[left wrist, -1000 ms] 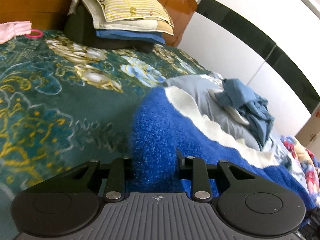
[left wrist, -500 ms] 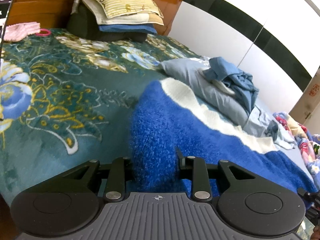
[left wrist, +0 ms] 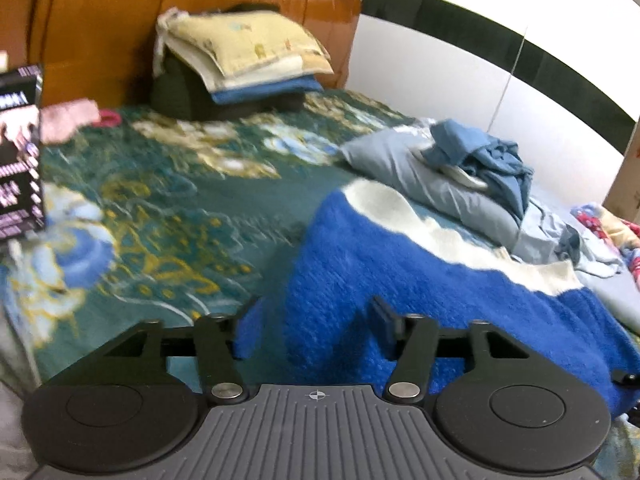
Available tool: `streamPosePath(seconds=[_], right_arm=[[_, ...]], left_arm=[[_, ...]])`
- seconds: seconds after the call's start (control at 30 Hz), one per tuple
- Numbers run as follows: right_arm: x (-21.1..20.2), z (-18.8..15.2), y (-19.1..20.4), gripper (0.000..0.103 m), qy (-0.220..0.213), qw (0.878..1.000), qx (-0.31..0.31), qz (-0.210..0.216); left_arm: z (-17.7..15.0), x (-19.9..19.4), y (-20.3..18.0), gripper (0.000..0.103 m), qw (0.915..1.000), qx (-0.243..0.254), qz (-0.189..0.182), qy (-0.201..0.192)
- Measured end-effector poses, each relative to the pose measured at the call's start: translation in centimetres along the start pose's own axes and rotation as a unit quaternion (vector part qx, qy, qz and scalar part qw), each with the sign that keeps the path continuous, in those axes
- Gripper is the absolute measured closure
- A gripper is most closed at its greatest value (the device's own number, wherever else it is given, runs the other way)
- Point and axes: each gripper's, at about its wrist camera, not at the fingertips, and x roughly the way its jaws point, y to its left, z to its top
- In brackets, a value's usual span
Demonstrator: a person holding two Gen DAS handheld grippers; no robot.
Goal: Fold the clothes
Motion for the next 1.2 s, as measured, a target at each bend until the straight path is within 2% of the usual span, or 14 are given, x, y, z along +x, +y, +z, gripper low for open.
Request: streamPosePath(seconds=[0.03, 0.1, 0.2, 0.33, 0.37, 0.47, 0.53, 0.6, 0.67, 0.87, 0.97, 1.0, 1.07, 1.2], right_arm=[[0.0, 0.0, 0.0, 0.057, 0.001, 1.000, -0.001, -0.001], [-0.1, 0.0, 0.0, 0.057, 0.003, 1.000, -0.003, 0.000], [-0.1, 0.0, -0.1, 0.052, 0.007, 1.000, -0.003, -0.001], [-0.2, -0.1, -0.4, 0.050, 0.009, 1.000, 0.002, 0.004], [-0.2, -0.1, -0.4, 0.050, 0.010, 1.000, 0.002, 0.004], [-0.5, -0.2, -0.2, 0.049, 0.012, 1.000, -0.002, 0.004], [-0.6, -0.2, -0.3, 0.049, 0.014, 1.000, 0.000, 0.005], [-0.6, -0.2, -0.5, 0.049, 0.015, 1.000, 0.003, 0.007], [-0.7, -0.2, -0.6, 0.049, 0.017, 1.000, 0.003, 0.009], [-0.7, -0.4, -0.9, 0.049, 0.014, 1.000, 0.011, 0.015], [-0.6, -0.7, -0.7, 0.049, 0.009, 1.000, 0.009, 0.015], [-0.6, -0.7, -0.7, 0.051, 0.009, 1.000, 0.008, 0.015], [-0.4, -0.8, -0.7, 0.065, 0.012, 1.000, 0.014, 0.019], [-0.4, -0.7, -0.4, 0.075, 0.008, 0.999, 0.019, 0.026]], left_arm=[[0.2, -0.5, -0.2, 0.036, 0.9999, 0.007, 0.007, -0.009], [0.6, -1.3, -0.7, 0.029, 0.9994, 0.019, 0.018, -0.024], [1.2, -2.4, -2.1, 0.022, 0.9987, 0.028, 0.007, -0.042], [1.6, -2.5, -5.0, 0.021, 0.9978, 0.035, -0.030, -0.048], [1.5, -2.3, -5.8, 0.025, 0.9974, 0.036, -0.042, -0.046], [1.0, -1.4, -8.3, 0.059, 0.9956, 0.038, -0.079, -0.033], [0.3, -0.5, -9.8, 0.069, 0.9942, 0.044, -0.097, -0.017], [-0.6, 0.4, -11.0, 0.091, 0.9925, 0.048, -0.112, -0.005], [-1.5, 1.1, -11.9, 0.099, 0.9911, 0.044, -0.126, 0.004], [-3.6, 2.4, -13.3, 0.101, 0.9889, 0.044, -0.140, 0.024], [-4.4, 2.9, -14.3, 0.101, 0.9889, 0.064, -0.131, 0.029], [-4.7, 3.5, -14.3, 0.102, 0.9892, 0.060, -0.127, 0.041], [-5.5, 4.6, -14.0, 0.103, 0.9896, 0.045, -0.124, 0.058], [-6.4, 5.3, -13.5, 0.103, 0.9897, 0.045, -0.122, 0.060]])
